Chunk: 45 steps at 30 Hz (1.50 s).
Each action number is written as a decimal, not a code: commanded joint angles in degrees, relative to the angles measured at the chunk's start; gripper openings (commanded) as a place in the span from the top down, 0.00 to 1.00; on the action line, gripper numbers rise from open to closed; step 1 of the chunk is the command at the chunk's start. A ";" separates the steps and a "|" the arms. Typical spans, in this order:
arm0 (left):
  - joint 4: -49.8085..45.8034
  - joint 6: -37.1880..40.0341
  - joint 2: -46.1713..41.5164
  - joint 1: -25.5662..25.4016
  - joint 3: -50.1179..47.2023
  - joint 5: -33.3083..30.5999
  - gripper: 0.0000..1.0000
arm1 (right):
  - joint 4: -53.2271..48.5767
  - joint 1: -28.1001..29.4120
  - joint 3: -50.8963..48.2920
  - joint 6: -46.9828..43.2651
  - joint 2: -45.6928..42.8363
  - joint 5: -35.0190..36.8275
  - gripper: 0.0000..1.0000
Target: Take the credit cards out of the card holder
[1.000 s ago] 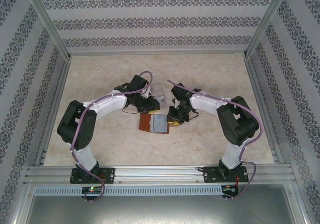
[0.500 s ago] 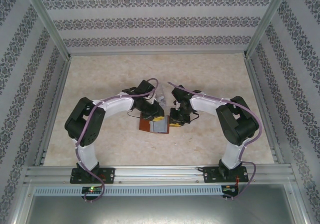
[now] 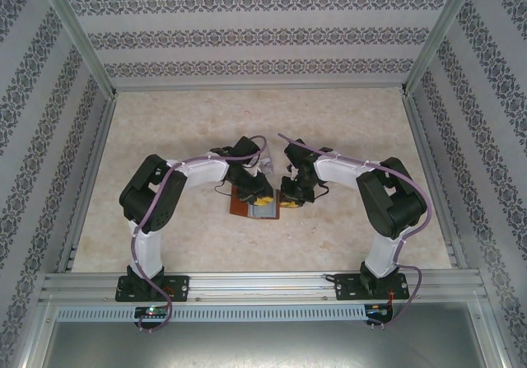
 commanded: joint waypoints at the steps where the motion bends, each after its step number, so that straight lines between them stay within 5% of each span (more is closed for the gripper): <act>1: -1.12 0.55 0.87 -0.74 1.63 0.94 0.80 | -0.89 -0.81 -1.22 -0.99 1.22 2.08 0.79; 15: -12.74 7.35 0.77 -0.74 3.85 -9.26 0.83 | -0.61 -0.82 -0.96 -0.73 1.20 1.66 0.79; 24: -13.16 7.86 -0.62 -0.74 2.83 -10.83 0.96 | -0.96 -0.70 -0.38 -0.64 1.15 1.70 0.79; 45: -11.10 7.26 -4.86 1.15 -1.43 -11.85 1.00 | -2.01 -0.53 0.10 -0.55 1.02 2.51 0.79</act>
